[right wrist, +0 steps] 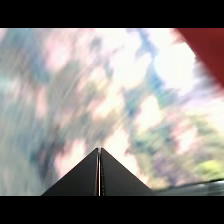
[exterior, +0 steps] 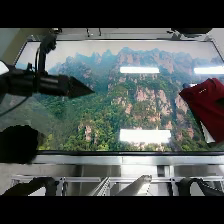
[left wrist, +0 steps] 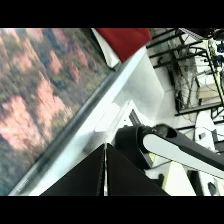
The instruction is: Fold the shirts.
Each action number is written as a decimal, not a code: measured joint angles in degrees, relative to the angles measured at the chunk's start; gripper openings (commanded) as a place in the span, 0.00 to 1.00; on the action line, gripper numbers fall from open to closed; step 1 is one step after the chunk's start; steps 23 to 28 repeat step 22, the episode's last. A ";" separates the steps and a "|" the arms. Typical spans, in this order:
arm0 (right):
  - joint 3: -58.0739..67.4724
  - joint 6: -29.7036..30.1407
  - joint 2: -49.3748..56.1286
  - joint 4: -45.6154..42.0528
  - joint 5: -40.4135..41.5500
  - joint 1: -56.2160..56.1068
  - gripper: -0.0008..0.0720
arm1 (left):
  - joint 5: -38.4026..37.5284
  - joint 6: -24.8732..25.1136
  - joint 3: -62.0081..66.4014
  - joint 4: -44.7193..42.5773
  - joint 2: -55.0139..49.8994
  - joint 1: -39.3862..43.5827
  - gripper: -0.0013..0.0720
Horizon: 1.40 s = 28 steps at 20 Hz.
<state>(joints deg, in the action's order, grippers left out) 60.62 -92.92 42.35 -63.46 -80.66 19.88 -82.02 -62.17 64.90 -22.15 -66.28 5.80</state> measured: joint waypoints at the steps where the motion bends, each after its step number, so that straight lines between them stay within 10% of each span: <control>1: -3.34 -0.02 -2.08 0.87 1.03 -3.93 0.03 | 0.70 -0.24 -3.72 -0.31 2.27 0.94 0.02; 10: -33.73 -1.11 -15.17 10.29 13.25 -30.03 0.03 | 10.49 -1.62 -32.39 -0.74 20.39 8.24 0.02; 28: -37.31 -1.53 -16.22 11.67 15.72 -32.61 0.03 | 11.65 -2.36 -37.22 -0.31 24.83 3.63 0.02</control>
